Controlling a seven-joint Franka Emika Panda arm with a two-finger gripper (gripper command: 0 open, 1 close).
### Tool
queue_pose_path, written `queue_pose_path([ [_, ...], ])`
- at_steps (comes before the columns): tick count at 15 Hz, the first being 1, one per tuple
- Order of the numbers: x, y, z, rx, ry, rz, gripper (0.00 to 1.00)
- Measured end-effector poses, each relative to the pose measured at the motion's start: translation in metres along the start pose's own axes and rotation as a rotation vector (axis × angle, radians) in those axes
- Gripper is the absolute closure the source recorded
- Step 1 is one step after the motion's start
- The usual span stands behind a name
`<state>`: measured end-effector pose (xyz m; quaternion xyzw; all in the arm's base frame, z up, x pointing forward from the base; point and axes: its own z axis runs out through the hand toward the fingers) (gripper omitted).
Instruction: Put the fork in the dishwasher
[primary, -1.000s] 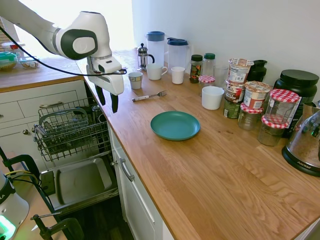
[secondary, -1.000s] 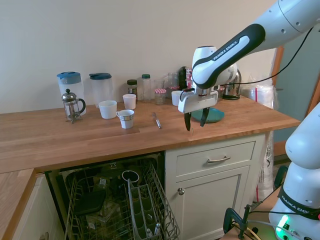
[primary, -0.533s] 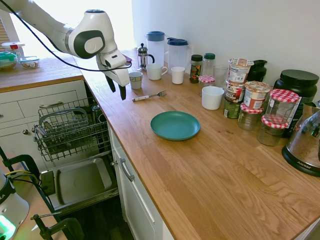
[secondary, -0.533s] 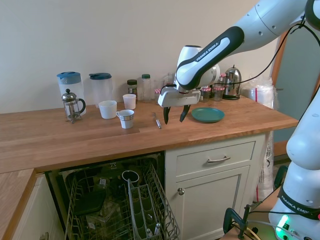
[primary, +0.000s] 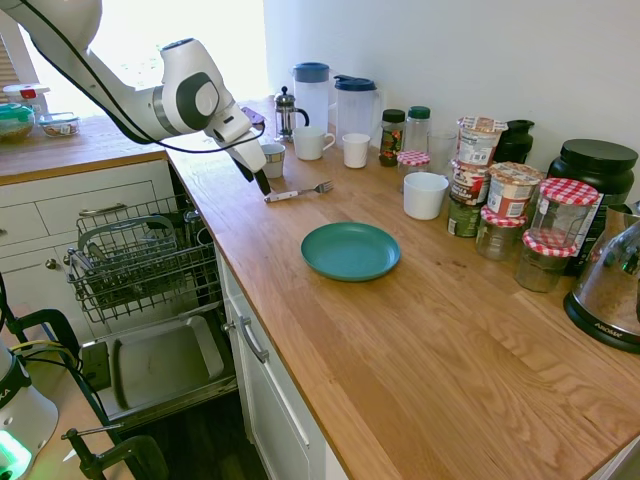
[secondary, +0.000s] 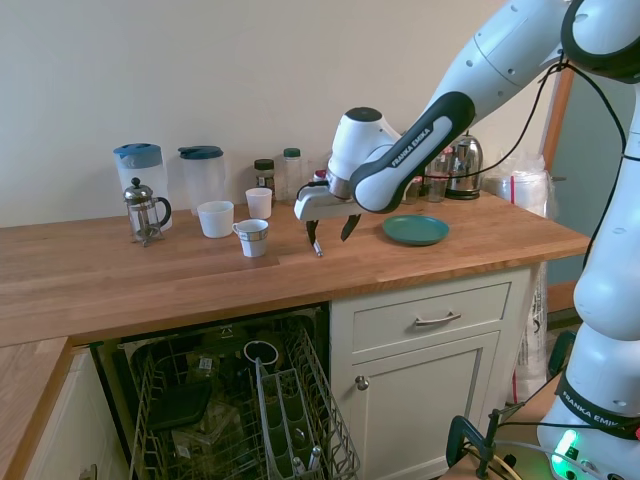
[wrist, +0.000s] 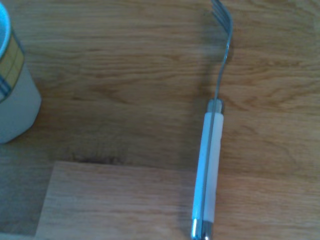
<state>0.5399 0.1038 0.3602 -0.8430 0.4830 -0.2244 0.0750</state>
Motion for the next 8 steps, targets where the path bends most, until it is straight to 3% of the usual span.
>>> queue_pose_path([
  [3,-0.002,-0.011,0.020,0.005,0.050,0.044,0.00],
  [8,0.005,-0.023,0.049,0.001,0.073,0.092,0.00],
])
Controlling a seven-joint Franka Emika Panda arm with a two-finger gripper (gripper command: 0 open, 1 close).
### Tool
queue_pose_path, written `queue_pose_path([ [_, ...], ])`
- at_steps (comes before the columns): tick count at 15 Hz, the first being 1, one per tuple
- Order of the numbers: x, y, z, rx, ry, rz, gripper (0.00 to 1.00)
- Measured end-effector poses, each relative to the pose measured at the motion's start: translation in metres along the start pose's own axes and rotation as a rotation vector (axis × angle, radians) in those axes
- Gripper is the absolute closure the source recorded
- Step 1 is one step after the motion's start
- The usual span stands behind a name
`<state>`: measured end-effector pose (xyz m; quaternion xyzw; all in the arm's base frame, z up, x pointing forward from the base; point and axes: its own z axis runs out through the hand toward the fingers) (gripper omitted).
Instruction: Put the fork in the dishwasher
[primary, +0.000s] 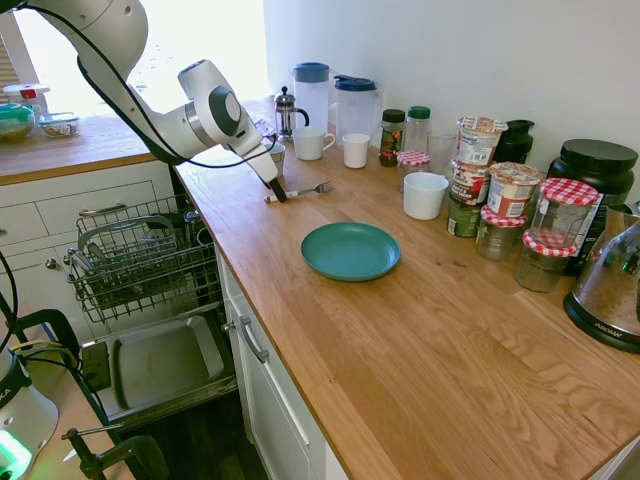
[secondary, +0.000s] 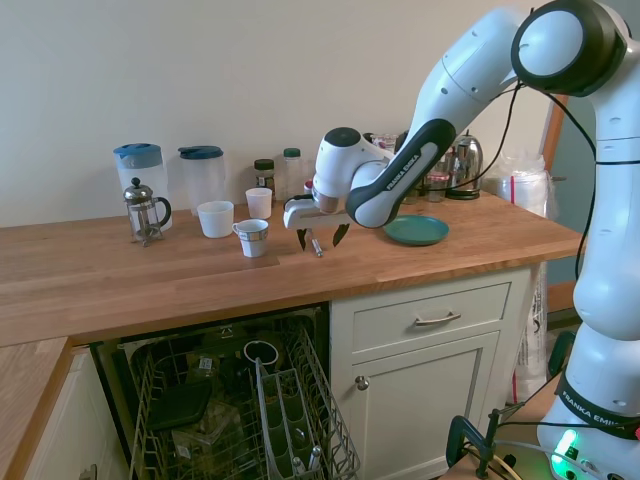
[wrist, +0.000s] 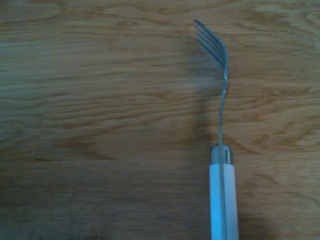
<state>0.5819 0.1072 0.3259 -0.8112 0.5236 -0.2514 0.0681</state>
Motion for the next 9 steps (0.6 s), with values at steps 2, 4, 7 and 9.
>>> queue_pose_path([
  [2,0.0004,-0.0028,0.0037,0.004,0.010,0.006,0.00],
  [4,0.0015,-0.0045,0.0052,0.011,0.028,0.014,0.00],
  [7,0.0015,-0.0026,0.0100,0.009,0.039,0.027,0.00],
  [9,0.0029,-0.0043,0.0117,0.013,0.046,0.031,1.00],
])
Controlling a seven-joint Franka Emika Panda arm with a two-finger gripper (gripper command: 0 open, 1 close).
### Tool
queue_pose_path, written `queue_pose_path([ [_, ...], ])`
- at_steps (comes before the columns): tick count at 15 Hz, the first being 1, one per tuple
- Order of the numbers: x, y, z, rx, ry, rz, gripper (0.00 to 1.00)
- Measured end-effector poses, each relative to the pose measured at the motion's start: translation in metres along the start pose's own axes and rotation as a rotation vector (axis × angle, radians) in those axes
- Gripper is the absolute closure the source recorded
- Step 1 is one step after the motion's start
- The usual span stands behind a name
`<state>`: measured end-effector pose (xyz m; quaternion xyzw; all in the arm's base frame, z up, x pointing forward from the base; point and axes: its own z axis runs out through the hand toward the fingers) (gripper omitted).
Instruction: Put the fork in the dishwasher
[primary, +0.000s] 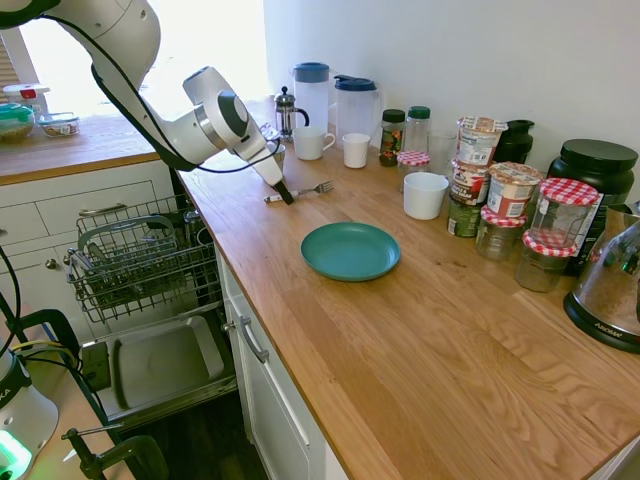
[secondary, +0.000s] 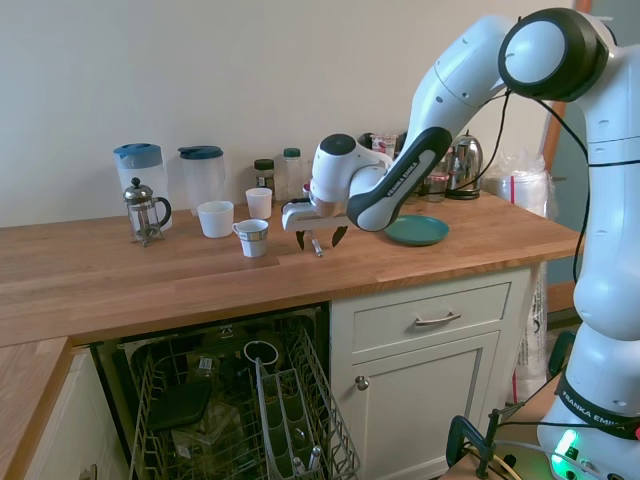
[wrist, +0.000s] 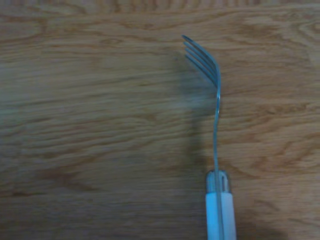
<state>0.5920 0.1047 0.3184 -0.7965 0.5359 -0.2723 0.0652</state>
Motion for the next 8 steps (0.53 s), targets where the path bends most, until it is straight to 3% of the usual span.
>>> queue_pose_path([
  [8,-0.0016,-0.0006,0.0049,-0.002,0.001,0.002,1.00],
])
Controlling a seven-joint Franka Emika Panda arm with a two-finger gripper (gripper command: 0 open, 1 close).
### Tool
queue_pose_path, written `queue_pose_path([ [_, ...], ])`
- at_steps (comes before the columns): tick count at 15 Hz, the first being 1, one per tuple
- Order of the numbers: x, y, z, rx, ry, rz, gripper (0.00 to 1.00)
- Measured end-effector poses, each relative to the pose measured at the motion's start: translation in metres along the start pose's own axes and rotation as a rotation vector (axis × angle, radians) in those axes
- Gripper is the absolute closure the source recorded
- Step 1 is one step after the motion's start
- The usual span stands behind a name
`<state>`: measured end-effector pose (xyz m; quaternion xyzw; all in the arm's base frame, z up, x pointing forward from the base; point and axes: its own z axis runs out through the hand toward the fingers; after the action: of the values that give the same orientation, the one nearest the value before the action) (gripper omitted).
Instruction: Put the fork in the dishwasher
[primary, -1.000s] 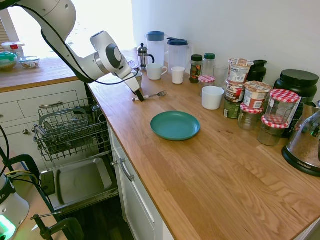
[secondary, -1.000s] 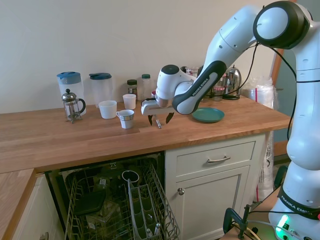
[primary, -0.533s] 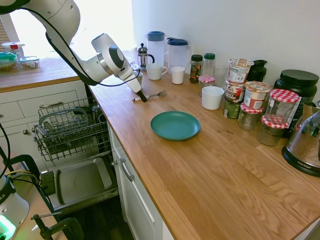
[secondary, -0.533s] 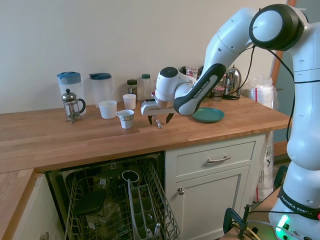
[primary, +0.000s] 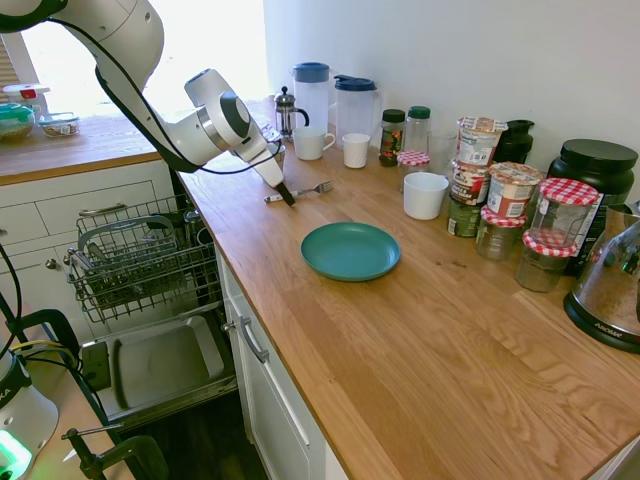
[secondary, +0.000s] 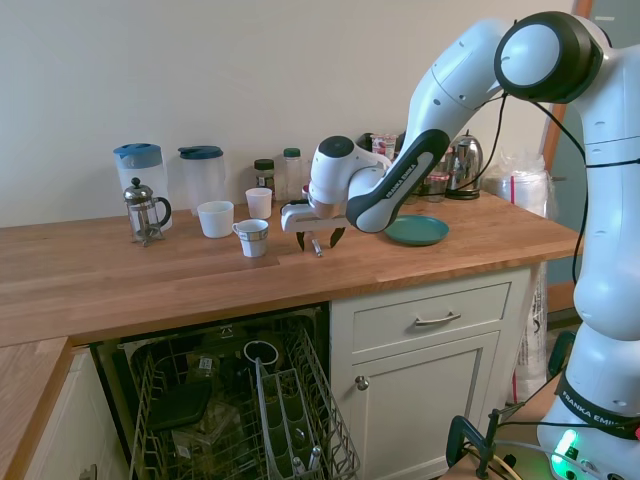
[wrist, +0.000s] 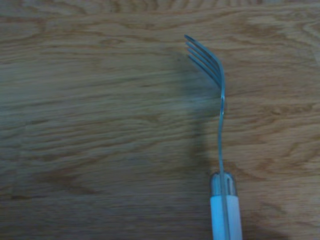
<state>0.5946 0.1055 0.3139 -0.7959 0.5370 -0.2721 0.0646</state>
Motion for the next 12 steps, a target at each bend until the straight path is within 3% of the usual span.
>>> queue_pose_path([
  [12,-0.0083,-0.0013,-0.0023,0.002,-0.006,-0.007,1.00],
])
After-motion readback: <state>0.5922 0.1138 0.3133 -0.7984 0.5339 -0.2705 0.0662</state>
